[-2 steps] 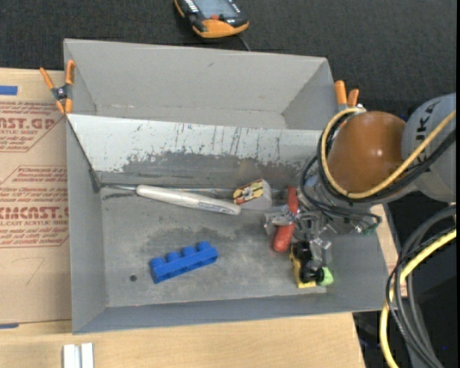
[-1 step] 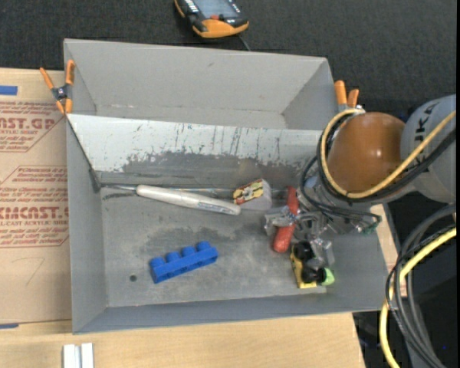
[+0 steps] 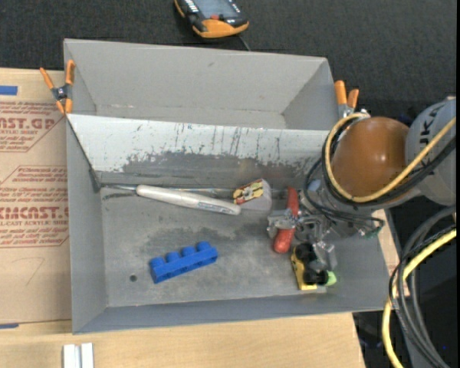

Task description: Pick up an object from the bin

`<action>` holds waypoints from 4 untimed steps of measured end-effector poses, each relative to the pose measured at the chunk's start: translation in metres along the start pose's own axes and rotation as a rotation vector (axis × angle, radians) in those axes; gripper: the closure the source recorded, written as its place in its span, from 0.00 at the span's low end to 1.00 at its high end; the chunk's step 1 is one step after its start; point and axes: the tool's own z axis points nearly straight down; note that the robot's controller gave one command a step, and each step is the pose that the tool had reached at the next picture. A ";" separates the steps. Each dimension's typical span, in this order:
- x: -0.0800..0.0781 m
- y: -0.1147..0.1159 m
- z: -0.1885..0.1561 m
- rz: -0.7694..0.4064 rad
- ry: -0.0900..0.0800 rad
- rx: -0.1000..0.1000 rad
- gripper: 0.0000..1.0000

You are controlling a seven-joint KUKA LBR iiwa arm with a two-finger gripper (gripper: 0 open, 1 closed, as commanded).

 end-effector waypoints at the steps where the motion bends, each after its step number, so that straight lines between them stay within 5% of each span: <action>1: 0.009 -0.021 0.013 0.021 -0.002 -0.009 1.00; 2: 0.009 -0.021 0.013 0.021 -0.002 -0.009 1.00; 3: -0.044 -0.001 0.002 -0.143 -0.010 -0.007 1.00; 4: 0.017 -0.023 0.009 0.022 -0.004 -0.008 1.00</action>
Offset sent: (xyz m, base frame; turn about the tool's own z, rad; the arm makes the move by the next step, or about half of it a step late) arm 0.0000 0.0000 0.0000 0.0000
